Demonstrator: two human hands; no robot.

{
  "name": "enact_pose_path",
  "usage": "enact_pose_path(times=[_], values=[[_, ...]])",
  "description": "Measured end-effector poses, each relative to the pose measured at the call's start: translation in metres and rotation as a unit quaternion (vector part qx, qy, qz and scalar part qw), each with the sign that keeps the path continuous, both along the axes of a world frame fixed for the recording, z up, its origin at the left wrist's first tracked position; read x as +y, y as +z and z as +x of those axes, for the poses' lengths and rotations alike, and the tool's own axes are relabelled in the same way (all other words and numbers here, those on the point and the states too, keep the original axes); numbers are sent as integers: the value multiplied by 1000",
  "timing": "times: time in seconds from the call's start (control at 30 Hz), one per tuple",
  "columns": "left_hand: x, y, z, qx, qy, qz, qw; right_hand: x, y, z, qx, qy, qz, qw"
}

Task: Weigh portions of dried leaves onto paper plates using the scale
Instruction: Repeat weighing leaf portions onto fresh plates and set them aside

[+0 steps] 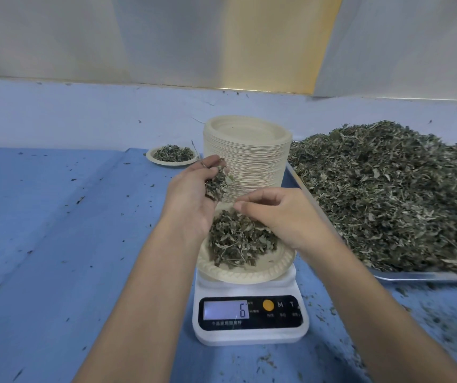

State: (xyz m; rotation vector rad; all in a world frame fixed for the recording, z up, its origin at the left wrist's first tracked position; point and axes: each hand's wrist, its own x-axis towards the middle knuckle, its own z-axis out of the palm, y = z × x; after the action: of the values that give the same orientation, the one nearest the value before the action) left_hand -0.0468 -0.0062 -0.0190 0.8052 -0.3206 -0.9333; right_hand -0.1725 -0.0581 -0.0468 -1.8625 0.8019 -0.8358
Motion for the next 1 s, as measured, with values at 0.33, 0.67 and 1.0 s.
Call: enact_pose_path(times=[0.33, 0.67, 1.0], values=[[-2, -2, -2, -62, -29, 22, 997, -2, 5, 0, -96, -51, 9, 994], [-3, -1, -13, -124, -75, 32, 989, 0, 0, 9, -149, -48, 15, 988], [-5, -4, -19, -227, -29, 75, 970, -2, -1, 7, -118, -77, -7, 990]])
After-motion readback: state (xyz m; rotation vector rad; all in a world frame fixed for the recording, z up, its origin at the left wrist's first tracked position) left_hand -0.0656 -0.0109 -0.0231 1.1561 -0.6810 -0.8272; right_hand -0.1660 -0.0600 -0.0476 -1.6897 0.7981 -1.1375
